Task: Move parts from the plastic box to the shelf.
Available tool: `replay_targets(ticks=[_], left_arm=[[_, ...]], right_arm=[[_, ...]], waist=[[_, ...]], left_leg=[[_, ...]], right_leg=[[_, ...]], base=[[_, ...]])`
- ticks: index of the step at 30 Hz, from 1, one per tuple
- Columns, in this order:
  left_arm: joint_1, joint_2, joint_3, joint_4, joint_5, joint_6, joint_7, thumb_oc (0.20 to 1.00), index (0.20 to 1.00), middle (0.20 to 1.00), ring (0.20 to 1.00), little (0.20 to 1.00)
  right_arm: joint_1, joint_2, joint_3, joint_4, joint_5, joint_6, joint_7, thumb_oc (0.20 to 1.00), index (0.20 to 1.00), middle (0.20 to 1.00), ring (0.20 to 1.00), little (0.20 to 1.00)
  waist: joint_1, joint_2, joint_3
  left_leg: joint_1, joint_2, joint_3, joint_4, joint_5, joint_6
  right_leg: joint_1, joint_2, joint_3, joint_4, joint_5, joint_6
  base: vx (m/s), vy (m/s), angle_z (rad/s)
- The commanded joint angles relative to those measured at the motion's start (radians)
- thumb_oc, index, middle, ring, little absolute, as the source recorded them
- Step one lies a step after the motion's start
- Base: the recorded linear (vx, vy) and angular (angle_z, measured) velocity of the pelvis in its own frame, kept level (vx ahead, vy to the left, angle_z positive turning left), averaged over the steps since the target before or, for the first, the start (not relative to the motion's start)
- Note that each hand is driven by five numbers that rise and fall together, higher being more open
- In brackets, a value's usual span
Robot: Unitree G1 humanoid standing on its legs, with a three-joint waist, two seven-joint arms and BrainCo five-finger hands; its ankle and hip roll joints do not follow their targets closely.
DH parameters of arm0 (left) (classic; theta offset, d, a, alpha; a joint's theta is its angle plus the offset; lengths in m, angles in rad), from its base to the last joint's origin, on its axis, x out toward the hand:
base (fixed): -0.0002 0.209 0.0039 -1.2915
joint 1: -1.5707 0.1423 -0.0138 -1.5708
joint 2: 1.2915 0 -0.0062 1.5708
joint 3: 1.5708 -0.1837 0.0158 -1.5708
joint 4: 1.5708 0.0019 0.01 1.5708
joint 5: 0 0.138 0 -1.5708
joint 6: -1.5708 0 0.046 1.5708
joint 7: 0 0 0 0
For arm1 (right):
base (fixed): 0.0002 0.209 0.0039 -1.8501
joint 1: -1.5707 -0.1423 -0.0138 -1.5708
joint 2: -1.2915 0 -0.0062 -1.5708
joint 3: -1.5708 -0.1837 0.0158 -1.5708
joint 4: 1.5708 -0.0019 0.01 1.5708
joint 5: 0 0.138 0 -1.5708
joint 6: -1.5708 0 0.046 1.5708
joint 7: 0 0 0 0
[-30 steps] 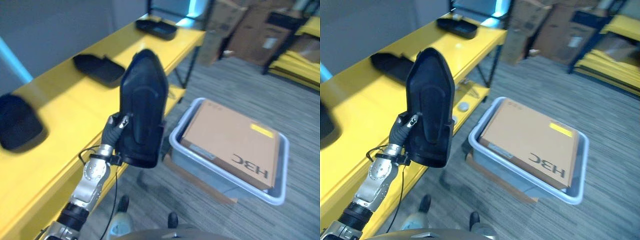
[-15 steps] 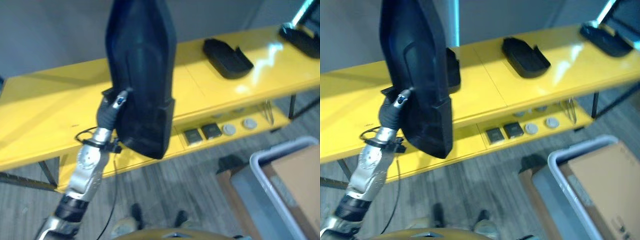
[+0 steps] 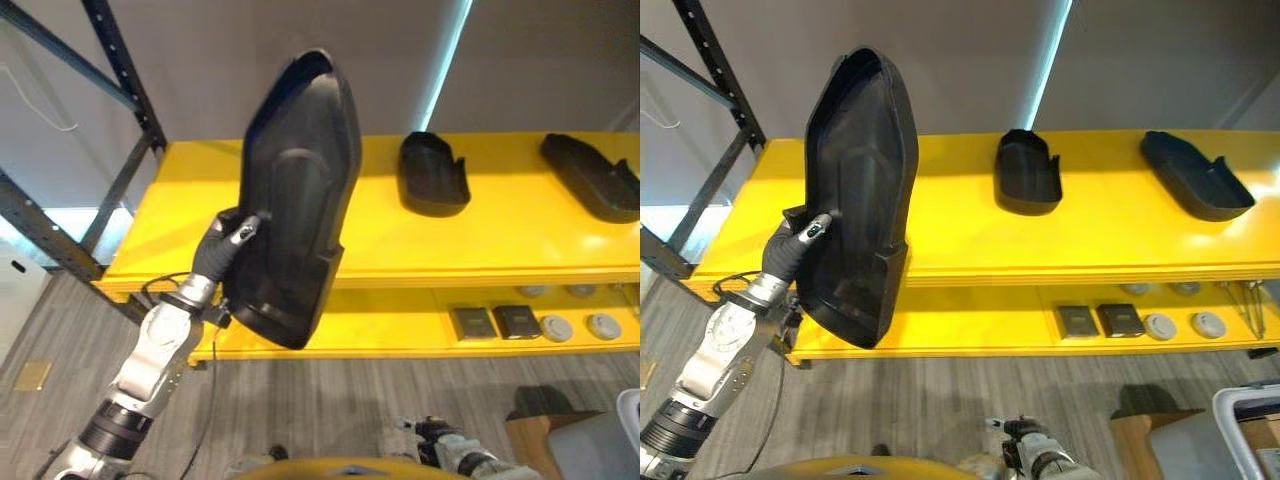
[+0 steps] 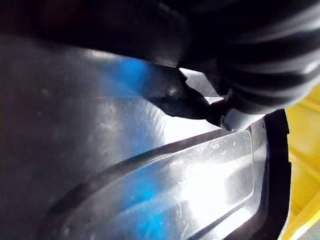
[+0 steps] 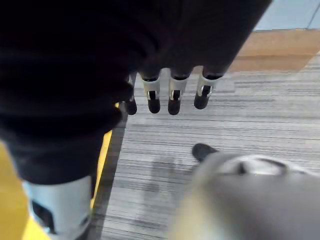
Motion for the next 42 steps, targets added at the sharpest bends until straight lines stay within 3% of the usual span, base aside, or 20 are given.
replay_targets(ticks=[1,3,4,6,7,8,9,11,12,13,14,16,17,19,21,24,32,35,42], left_arm=[[-0.053,-0.011,-0.012,-0.026,-0.015,-0.12,0.01,0.2,0.2,0.2,0.2,0.2],[-0.047,-0.014,-0.024,-0.018,0.006,-0.145,0.042,0.2,0.2,0.2,0.2,0.2],[-0.064,-0.015,-0.006,-0.012,0.013,-0.117,0.065,0.2,0.2,0.2,0.2,0.2],[-0.067,-0.015,0.0,-0.012,0.009,-0.104,0.076,0.2,0.2,0.2,0.2,0.2],[-0.077,-0.03,0.022,-0.004,-0.025,-0.056,0.09,0.2,0.2,0.2,0.2,0.2],[-0.078,-0.038,0.034,-0.011,-0.023,-0.027,0.087,0.2,0.2,0.2,0.2,0.2],[-0.073,-0.045,0.052,-0.014,-0.023,0.001,0.063,0.2,0.2,0.2,0.2,0.2],[-0.062,-0.054,0.067,-0.006,0.008,0.022,0.055,0.2,0.2,0.2,0.2,0.2],[-0.04,-0.059,0.082,0.015,0.039,0.024,0.08,0.2,0.2,0.2,0.2,0.2],[-0.038,-0.06,0.082,0.016,0.041,0.023,0.081,0.2,0.2,0.2,0.2,0.2],[-0.029,-0.058,0.093,0.02,0.05,0.024,0.097,0.2,0.2,0.2,0.2,0.2],[-0.02,-0.05,0.112,0.025,0.06,0.057,0.14,0.2,0.2,0.2,0.2,0.2],[-0.028,-0.048,0.119,0.043,0.053,0.073,0.148,0.2,0.2,0.2,0.2,0.2],[-0.049,-0.052,0.125,0.083,0.048,0.124,0.16,0.2,0.2,0.2,0.2,0.2],[-0.082,-0.06,0.116,0.179,0.013,0.152,0.156,0.2,0.2,0.2,0.2,0.2],[-0.134,-0.091,0.1,0.287,0.015,0.186,0.205,0.2,0.2,0.2,0.2,0.2],[-0.278,-0.131,0.08,0.425,0.052,0.305,0.336,0.2,0.2,0.2,0.2,0.2],[-0.328,-0.126,0.069,0.479,0.033,0.373,0.351,0.2,0.2,0.2,0.2,0.2],[-0.377,-0.095,0.05,0.55,0.01,0.437,0.335,0.2,0.2,0.2,0.2,0.2]], right_arm=[[-0.024,-0.009,0.016,0.061,0.044,-0.002,-0.034,1.0,1.0,1.0,1.0,1.0],[-0.003,-0.018,0.014,0.062,0.07,0.036,-0.011,1.0,1.0,1.0,1.0,1.0],[0.013,-0.028,0.001,0.085,0.044,0.12,0.075,1.0,1.0,1.0,1.0,1.0],[0.015,-0.03,0.0,0.091,0.023,0.143,0.103,1.0,1.0,1.0,1.0,1.0],[0.043,-0.034,0.007,0.146,-0.044,0.154,0.154,1.0,1.0,1.0,1.0,1.0],[0.046,-0.041,0.011,0.171,-0.056,0.147,0.162,1.0,1.0,1.0,1.0,1.0],[0.044,-0.055,0.014,0.199,-0.047,0.143,0.167,1.0,1.0,1.0,1.0,1.0],[0.036,-0.068,0.015,0.226,0.012,0.126,0.172,1.0,1.0,1.0,1.0,1.0],[0.018,-0.077,0.002,0.239,0.066,0.112,0.217,1.0,1.0,1.0,1.0,1.0],[0.018,-0.078,0.001,0.239,0.067,0.113,0.219,1.0,1.0,1.0,1.0,1.0],[0.011,-0.082,-0.005,0.229,0.052,0.12,0.243,1.0,1.0,1.0,1.0,1.0],[0.001,-0.096,-0.005,0.213,-0.017,0.125,0.281,1.0,1.0,1.0,1.0,1.0],[-0.003,-0.101,0.0,0.209,-0.018,0.131,0.281,1.0,1.0,1.0,1.0,1.0],[0.001,-0.113,-0.006,0.199,0.022,0.148,0.273,1.0,1.0,1.0,1.0,1.0],[0.022,-0.109,-0.012,0.188,0.056,0.167,0.284,1.0,1.0,1.0,1.0,1.0],[0.069,-0.06,0.028,0.159,-0.08,0.181,0.329,1.0,1.0,1.0,1.0,1.0],[0.103,-0.037,0.09,0.145,-0.055,0.191,0.324,1.0,1.0,1.0,1.0,1.0],[0.089,-0.054,0.099,0.126,-0.068,0.175,0.314,1.0,1.0,1.0,1.0,1.0],[0.034,-0.089,0.095,0.1,-0.041,0.168,0.323,1.0,1.0,1.0,1.0,1.0]], waist=[[-0.025,-0.022,0.002],[-0.043,-0.034,0.007],[-0.046,-0.057,0.007],[-0.047,-0.062,0.004],[-0.024,-0.068,0.007],[-0.008,-0.078,0.02],[0.016,-0.089,0.046],[0.03,-0.104,0.056],[0.021,-0.089,0.044],[0.023,-0.089,0.045],[0.017,-0.073,0.032],[0.023,-0.051,0.017],[0.022,-0.053,0.011],[0.016,-0.049,0.005],[-0.006,-0.048,-0.006],[-0.041,-0.038,-0.017],[-0.104,-0.032,-0.004],[-0.124,-0.024,0.023],[-0.136,-0.011,0.069]], left_leg=[[0.016,0.005,0.033,0.006,-0.008,-0.035],[0.024,-0.034,0.007,0.014,-0.036,-0.027],[0.006,-0.065,-0.019,0.086,-0.075,-0.017],[-0.002,-0.07,-0.022,0.103,-0.079,-0.016],[-0.065,-0.067,-0.025,0.284,-0.03,-0.04],[-0.129,-0.062,-0.034,0.41,0.017,-0.06],[-0.25,-0.047,-0.068,0.617,0.062,-0.09],[-0.328,-0.027,-0.084,0.681,0.097,-0.106],[-0.287,0.054,-0.059,0.54,0.092,-0.113],[-0.276,0.056,-0.054,0.524,0.094,-0.114],[-0.228,0.091,-0.048,0.384,0.111,-0.12],[-0.191,0.107,-0.11,0.158,0.159,-0.134],[-0.172,0.103,-0.122,0.134,0.135,-0.13],[-0.167,0.111,-0.123,0.121,0.137,-0.137],[-0.12,0.1,-0.111,0.067,0.094,-0.131],[-0.065,0.07,-0.087,-0.009,0.079,-0.116],[-0.081,0.049,-0.057,-0.011,0.054,-0.096],[-0.099,0.051,-0.04,-0.011,0.056,-0.092],[-0.119,0.04,-0.027,-0.011,0.065,-0.089]], right_leg=[[-0.039,0.184,0.013,-0.048,-0.033,-0.041],[-0.034,0.224,0.036,-0.081,-0.032,-0.051],[-0.012,0.213,0.068,-0.121,-0.023,-0.062],[-0.013,0.21,0.072,-0.126,-0.02,-0.066],[0.018,0.192,0.063,-0.129,-0.042,-0.097],[0.045,0.182,0.064,-0.142,-0.045,-0.11],[0.083,0.179,0.081,-0.167,-0.04,-0.126],[0.098,0.17,0.104,-0.19,-0.027,-0.127],[0.097,0.178,0.117,-0.197,-0.029,-0.111],[0.099,0.177,0.12,-0.197,-0.029,-0.11],[0.098,0.181,0.124,-0.204,-0.031,-0.098],[0.112,0.18,0.178,-0.224,-0.034,-0.078],[0.114,0.174,0.191,-0.225,-0.038,-0.078],[0.12,0.168,0.196,-0.221,-0.043,-0.075],[0.114,0.158,0.193,-0.211,-0.046,-0.06],[0.1,0.155,0.197,-0.227,-0.03,-0.044],[0.03,0.139,0.247,-0.254,0.008,-0.022],[-0.005,0.132,0.265,-0.253,0.016,-0.018],[-0.033,0.144,0.277,-0.25,0.017,-0.029]], base=[[0.08,0.182,0.69],[0.1,-0.015,0.46],[0.14,-0.131,0.43],[0.08,-0.092,0.45],[0.06,-0.104,0.38],[0.07,-0.171,0.29],[0.04,-0.124,0.34],[0.06,0.047,0.31],[0.11,0.178,-0.15],[0.14,0.331,-0.39],[0.14,0.323,-0.45],[0.21,0.419,-0.51],[0.17,0.269,-0.48],[0.13,0.151,-0.39],[0.16,0.109,-0.22],[0.15,0.064,-0.05],[0.0,0.016,-0.16],[-0.07,0.011,-0.29],[-0.07,0.017,-0.11]])
